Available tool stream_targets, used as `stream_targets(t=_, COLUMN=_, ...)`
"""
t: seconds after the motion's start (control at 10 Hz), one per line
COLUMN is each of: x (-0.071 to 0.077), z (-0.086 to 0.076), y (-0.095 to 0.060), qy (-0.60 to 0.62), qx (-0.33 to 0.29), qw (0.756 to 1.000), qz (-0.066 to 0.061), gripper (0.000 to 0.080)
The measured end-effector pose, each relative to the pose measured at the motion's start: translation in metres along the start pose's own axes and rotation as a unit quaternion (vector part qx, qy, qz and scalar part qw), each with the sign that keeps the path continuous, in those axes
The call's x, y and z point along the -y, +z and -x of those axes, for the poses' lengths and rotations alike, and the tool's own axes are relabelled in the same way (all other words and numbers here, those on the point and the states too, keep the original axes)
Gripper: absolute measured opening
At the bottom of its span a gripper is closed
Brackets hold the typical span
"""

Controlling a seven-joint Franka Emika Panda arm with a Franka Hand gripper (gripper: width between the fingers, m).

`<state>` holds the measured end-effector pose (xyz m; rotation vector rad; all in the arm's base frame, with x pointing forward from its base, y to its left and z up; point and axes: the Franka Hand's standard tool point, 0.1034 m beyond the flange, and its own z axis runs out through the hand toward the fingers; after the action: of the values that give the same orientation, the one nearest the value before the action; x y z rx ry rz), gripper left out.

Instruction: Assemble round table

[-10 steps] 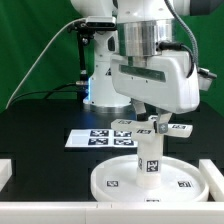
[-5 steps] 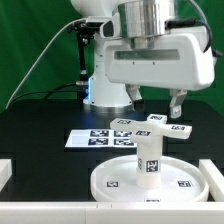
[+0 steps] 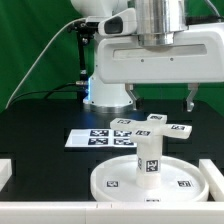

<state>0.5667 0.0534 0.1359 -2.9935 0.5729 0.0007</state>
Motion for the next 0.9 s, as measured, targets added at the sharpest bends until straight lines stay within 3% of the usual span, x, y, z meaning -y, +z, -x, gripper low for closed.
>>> stream_targets(t=0.2, x=-0.002, z=0.0, y=0.001, qy=-0.093, qx=0.001, qw=0.996, qz=0.001, gripper=0.0649)
stream_targets(t=0.4, x=-0.013, z=-0.006, y=0.008, qy=-0.26, qx=-0.006, qw=0.966, qz=0.004, gripper=0.0649)
stream_targets(t=0.8, x=-0.016, z=-0.007, y=0.011, qy=-0.292, qx=-0.019, qw=0.956, qz=0.009, gripper=0.0649)
stream_targets(t=0.9, x=-0.016, z=-0.004, y=0.02, qy=-0.3, qx=-0.03, qw=0.953, qz=0.018, gripper=0.0649)
